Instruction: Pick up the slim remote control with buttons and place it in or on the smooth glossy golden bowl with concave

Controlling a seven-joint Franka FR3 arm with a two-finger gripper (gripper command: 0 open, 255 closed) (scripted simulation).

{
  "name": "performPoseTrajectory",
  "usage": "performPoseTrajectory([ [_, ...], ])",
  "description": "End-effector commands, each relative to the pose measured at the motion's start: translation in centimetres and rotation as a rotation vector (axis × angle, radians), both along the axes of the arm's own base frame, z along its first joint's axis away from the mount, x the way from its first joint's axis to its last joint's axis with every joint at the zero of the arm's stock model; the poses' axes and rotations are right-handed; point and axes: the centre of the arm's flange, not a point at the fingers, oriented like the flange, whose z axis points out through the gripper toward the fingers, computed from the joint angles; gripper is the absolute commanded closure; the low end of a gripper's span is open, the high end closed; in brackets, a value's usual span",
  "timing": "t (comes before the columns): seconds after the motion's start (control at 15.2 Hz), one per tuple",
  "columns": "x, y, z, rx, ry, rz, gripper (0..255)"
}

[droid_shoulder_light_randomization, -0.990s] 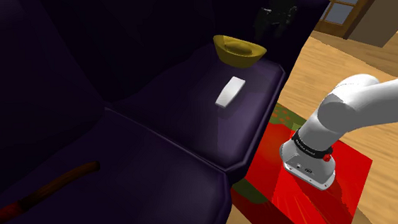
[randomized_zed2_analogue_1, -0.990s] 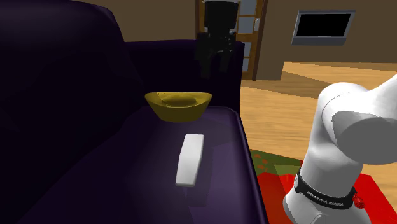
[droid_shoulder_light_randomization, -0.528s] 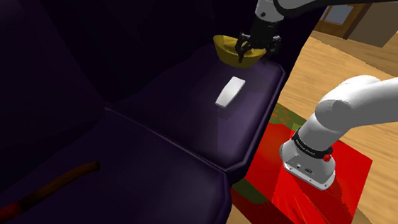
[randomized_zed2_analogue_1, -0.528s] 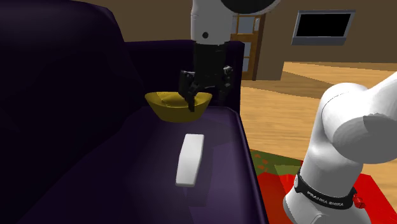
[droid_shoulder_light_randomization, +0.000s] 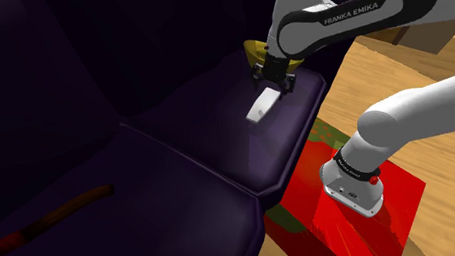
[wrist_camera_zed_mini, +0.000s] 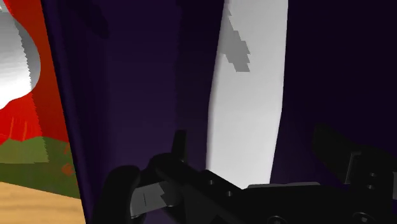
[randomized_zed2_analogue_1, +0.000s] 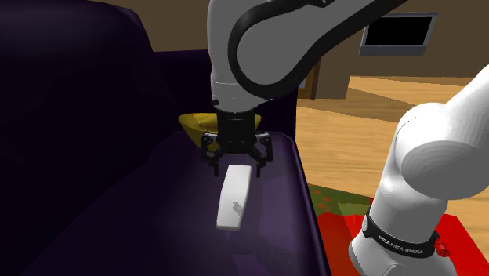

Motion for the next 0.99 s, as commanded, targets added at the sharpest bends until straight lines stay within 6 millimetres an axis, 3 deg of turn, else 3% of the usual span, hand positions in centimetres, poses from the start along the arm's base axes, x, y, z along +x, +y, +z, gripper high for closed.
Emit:
performPoseTrajectory([
  [0.0, 0.6, 0.5, -1.6, 0.003, 0.001, -0.070, 0],
  [0.46, 0.6, 0.4, -5.1, 0.003, 0.001, -0.070, 0],
  [0.92, 0.6, 0.4, -5.1, 0.003, 0.001, -0.070, 0],
])
